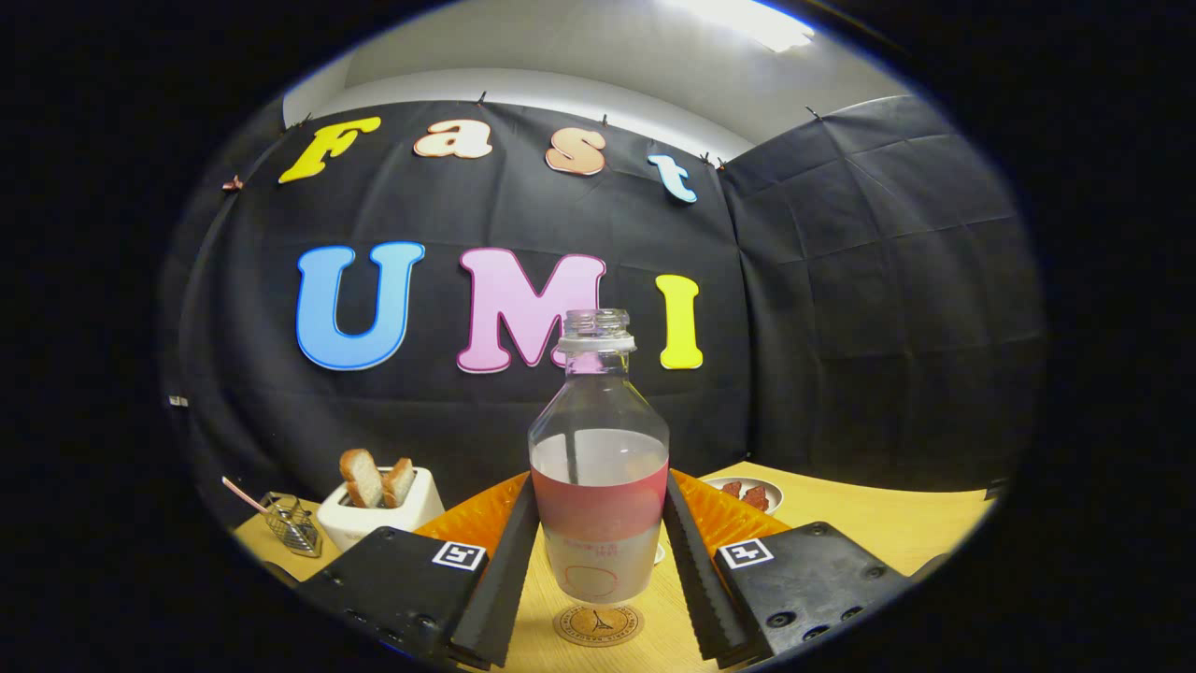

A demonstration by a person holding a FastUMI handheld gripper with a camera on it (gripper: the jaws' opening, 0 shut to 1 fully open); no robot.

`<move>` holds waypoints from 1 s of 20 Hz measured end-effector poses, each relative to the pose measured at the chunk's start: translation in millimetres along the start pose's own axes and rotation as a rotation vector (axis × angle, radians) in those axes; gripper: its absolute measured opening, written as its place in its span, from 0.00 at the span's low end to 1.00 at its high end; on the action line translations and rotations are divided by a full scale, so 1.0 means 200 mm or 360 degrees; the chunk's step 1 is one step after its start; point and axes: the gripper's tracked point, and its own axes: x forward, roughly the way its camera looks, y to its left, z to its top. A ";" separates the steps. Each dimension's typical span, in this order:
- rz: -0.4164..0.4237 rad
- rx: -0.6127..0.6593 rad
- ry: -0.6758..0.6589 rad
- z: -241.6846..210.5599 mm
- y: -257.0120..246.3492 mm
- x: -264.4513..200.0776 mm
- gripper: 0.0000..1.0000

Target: Take the bottle from table, then pour the juice into the cup, finally place the bottle on the coaster

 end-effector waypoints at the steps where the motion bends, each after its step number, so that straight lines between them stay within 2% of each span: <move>1: -0.0003 -0.0012 0.0013 -0.05 0.01 0.02 0.75; 10: -0.0003 -0.0165 0.0098 -0.40 0.07 0.13 0.75; 15: -0.0021 -0.0138 0.0189 -0.57 0.05 0.13 0.75; 20: 0.0011 -0.0164 0.0180 -0.61 0.07 0.14 0.75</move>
